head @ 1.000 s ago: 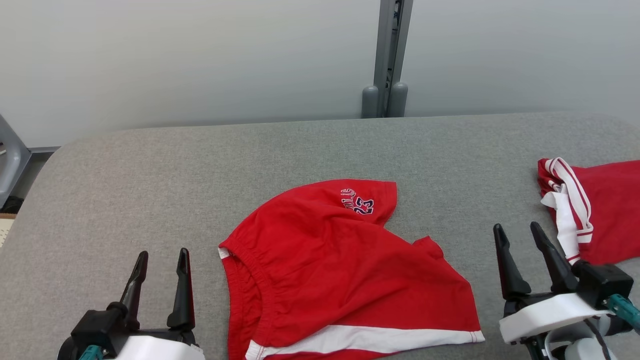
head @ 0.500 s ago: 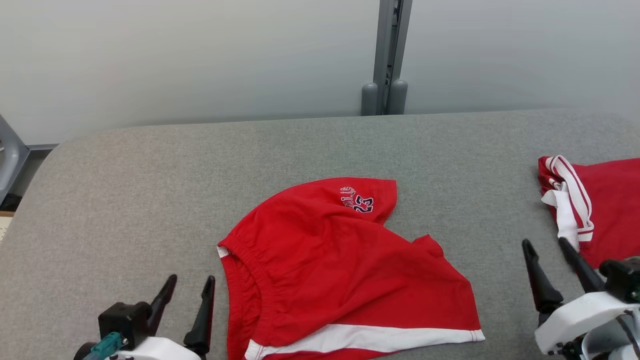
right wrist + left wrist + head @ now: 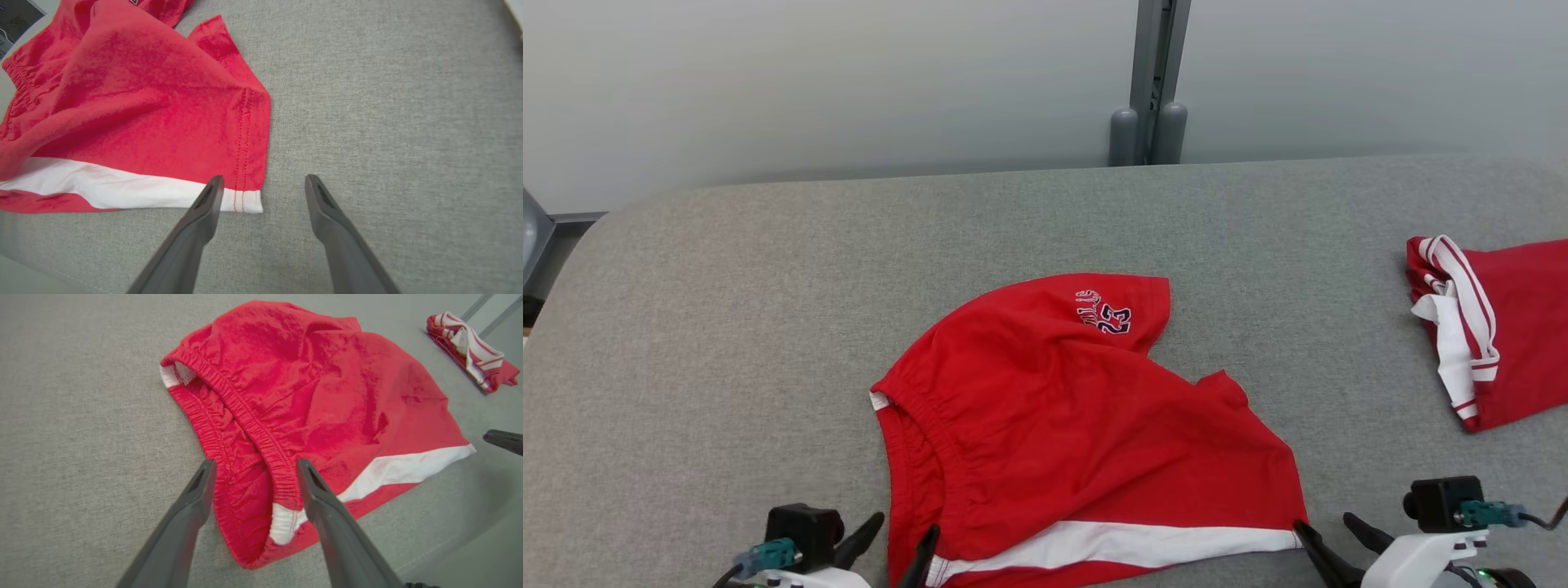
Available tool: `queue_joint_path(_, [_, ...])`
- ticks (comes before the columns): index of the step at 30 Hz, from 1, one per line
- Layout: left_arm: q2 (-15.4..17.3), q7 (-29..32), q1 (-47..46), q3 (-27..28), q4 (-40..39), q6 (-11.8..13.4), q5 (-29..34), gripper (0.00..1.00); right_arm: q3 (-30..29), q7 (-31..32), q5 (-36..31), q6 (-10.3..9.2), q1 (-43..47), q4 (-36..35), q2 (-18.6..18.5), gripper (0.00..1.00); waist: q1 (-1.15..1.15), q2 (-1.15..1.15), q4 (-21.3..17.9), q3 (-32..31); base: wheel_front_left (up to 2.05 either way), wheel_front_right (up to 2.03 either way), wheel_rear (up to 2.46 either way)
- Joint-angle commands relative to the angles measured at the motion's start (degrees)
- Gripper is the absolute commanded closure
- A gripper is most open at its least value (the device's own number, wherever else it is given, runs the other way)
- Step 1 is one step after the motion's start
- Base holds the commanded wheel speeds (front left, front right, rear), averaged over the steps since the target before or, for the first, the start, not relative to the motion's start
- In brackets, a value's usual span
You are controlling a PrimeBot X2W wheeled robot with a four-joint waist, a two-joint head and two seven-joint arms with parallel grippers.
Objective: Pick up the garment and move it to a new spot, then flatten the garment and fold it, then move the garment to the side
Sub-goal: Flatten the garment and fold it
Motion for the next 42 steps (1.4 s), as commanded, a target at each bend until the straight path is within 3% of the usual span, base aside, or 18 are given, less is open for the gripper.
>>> queue_joint_path(1, [0.6,1.0,-0.9,-0.4,0.5,-0.6,-0.2,0.0,0.5,0.3,0.1,0.02,-1.2,0.5,0.0,0.0,0.0,0.0,0.0,0.3,0.0,0.0,0.0])
queue_joint_path(15, [1.6,8.0,-3.0,-4.8,3.9,-2.8,-1.1,0.0,4.5,1.3,1.8,0.02,-4.7,6.2,1.2,0.0,0.0,0.0,0.7,1.0,0.0,0.0,0.0])
queue_joint_path(25, [2.0,9.6,-4.1,-6.4,5.0,-3.4,-1.6,0.0,7.2,0.6,3.5,0.02,-5.9,8.1,0.8,0.0,0.0,0.0,0.7,1.1,0.0,0.0,0.0])
queue_joint_path(26, [2.1,9.5,-4.3,-6.5,5.2,-3.4,-1.6,0.0,7.3,0.7,3.4,0.02,-5.9,8.2,0.7,0.04,0.0,0.0,0.6,1.1,0.0,0.0,0.0])
queue_joint_path(29, [2.0,9.4,-4.5,-6.8,5.5,-3.5,-1.6,0.0,7.6,1.0,3.9,0.02,-5.7,7.8,0.6,0.51,0.0,0.0,0.4,1.0,0.0,0.0,0.0])
queue_joint_path(30, [2.0,9.3,-4.6,-6.8,5.4,-3.5,-1.8,0.0,7.6,1.1,3.9,0.02,-5.6,7.7,0.5,0.58,0.0,0.0,0.3,0.9,0.0,0.0,0.0])
queue_joint_path(31, [2.2,9.2,-4.6,-6.7,5.2,-3.5,-1.8,0.21,7.6,1.1,3.8,0.02,-5.5,7.5,0.4,0.68,0.0,0.0,0.3,0.8,0.0,0.0,0.0])
queue_joint_path(32, [2.3,9.1,-4.6,-6.6,5.0,-3.4,-1.7,0.51,7.6,1.2,3.9,0.02,-5.4,7.3,0.2,0.81,0.0,0.0,0.2,0.8,0.0,0.0,0.0])
queue_joint_path(33, [2.4,9.2,-4.5,-6.7,4.9,-3.3,-1.8,0.73,7.6,1.3,3.9,0.02,-5.4,7.1,0.1,1.0,0.0,0.0,0.1,0.7,0.0,0.0,0.0])
queue_joint_path(34, [2.5,9.6,-4.4,-6.9,4.8,-3.5,-2.1,1.0,7.6,1.3,3.9,0.02,-5.3,6.9,0.0,1.0,0.0,0.0,0.1,0.6,0.0,0.0,0.0])
queue_joint_path(42, [2.9,8.4,-3.0,-5.9,1.5,-3.8,-4.0,1.0,6.7,-1.3,2.9,0.02,-5.4,4.7,-0.6,1.0,0.0,0.0,0.0,-0.1,0.0,0.0,0.0])
